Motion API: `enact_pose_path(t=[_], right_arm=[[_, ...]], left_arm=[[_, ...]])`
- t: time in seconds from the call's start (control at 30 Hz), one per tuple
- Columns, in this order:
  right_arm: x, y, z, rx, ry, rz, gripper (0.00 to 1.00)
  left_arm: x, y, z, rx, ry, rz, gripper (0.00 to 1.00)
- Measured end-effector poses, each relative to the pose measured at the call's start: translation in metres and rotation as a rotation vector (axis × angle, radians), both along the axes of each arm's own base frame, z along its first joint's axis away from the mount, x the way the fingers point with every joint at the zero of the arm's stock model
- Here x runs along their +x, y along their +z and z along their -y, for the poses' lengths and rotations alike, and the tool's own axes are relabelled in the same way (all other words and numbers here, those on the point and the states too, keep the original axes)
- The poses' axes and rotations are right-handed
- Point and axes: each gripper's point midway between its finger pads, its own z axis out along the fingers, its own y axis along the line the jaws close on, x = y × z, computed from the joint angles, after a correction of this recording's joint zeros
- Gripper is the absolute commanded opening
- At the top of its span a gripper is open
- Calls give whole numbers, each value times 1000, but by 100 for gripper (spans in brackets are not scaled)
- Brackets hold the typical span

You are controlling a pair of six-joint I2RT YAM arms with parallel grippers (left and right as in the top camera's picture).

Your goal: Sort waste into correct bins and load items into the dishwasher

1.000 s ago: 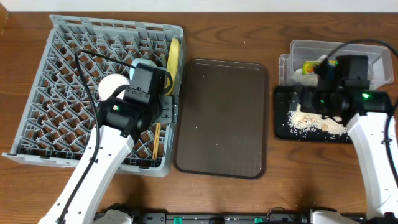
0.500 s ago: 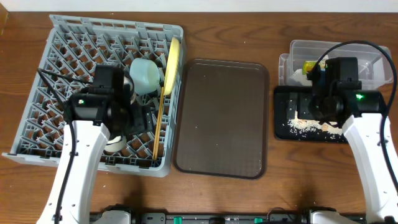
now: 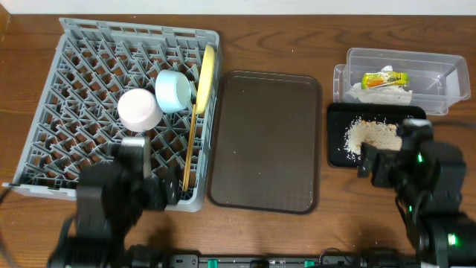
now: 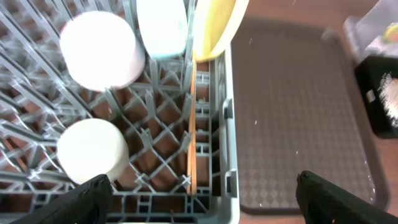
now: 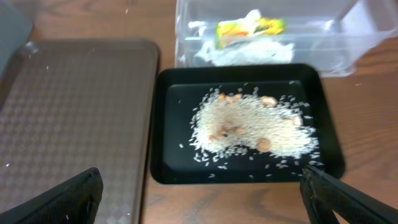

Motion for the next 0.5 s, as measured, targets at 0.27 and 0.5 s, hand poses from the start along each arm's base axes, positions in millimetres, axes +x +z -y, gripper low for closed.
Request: enact_pose_path(t=[0.27,0.5], right_arm=[[-16,12,6,-18,-25,61,99],[-22,2,7,-23,-29,16,99]], left_arm=[[-25,25,-3,-14,0,176,95],[-29,20,-3,-12,0,156,96]])
